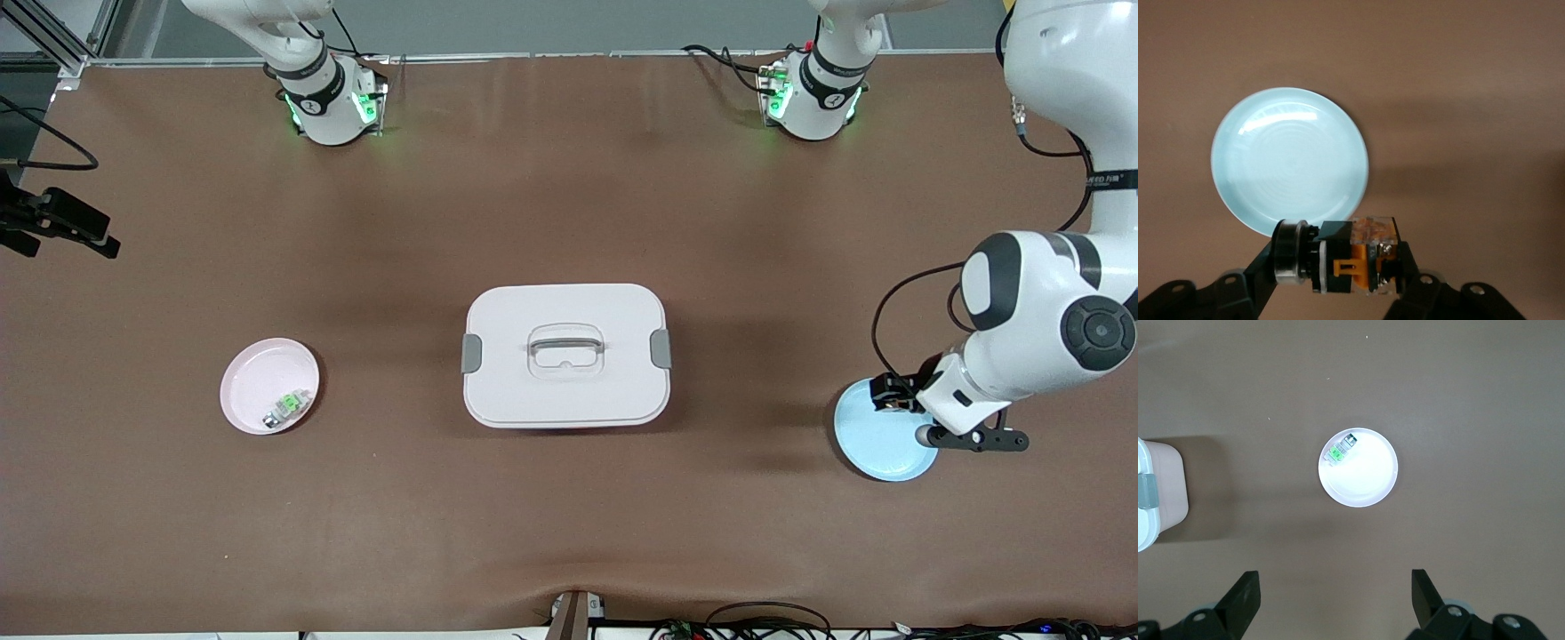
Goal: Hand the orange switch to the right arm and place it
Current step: 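Carry the orange switch with the left gripper over the white box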
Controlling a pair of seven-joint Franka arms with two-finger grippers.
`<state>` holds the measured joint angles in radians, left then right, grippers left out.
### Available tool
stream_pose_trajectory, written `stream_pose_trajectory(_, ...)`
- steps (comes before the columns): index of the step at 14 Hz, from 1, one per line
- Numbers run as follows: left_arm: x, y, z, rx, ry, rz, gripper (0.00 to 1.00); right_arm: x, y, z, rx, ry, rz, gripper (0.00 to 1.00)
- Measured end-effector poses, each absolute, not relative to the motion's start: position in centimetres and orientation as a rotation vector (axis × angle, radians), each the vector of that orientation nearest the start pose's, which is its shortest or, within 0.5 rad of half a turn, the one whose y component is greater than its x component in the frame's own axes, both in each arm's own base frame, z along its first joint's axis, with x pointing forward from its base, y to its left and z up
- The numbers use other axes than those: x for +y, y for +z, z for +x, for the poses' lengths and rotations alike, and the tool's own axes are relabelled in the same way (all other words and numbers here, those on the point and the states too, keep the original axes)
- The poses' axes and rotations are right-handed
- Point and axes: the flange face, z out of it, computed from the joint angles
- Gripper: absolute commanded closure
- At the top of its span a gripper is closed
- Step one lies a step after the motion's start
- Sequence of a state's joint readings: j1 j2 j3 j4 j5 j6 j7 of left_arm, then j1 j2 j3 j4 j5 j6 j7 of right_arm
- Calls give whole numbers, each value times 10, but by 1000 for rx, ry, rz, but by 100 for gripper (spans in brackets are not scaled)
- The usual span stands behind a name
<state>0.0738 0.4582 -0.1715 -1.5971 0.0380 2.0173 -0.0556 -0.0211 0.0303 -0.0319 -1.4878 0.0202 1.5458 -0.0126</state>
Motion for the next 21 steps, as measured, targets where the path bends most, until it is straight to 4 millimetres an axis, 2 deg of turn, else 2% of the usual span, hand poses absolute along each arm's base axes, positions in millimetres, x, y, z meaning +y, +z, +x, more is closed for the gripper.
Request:
stream_pose_trajectory(2,-73,384,665,7,92,-3193,100,-28,645,561,63,-45,-3122,0)
stream_pose_trajectory(6,-132,410,646,-172,159,-3253,100,-29,645,562,66,-47,-3123,0)
stream_pose_trajectory(11,-206,430,627,-458,244,-3318,100,-32,632,568,75,-11,-3125,0)
stream_pose_trajectory(15,-269,456,611,-752,332,-3333,100,-34,593,586,82,95,-3125,0)
stream_pose_trajectory(18,-320,463,596,-916,398,-3294,100,-32,558,600,78,184,-3119,0)
stream_pose_trajectory(21,-373,466,582,-1116,469,-3219,100,-25,550,604,76,188,-3072,0)
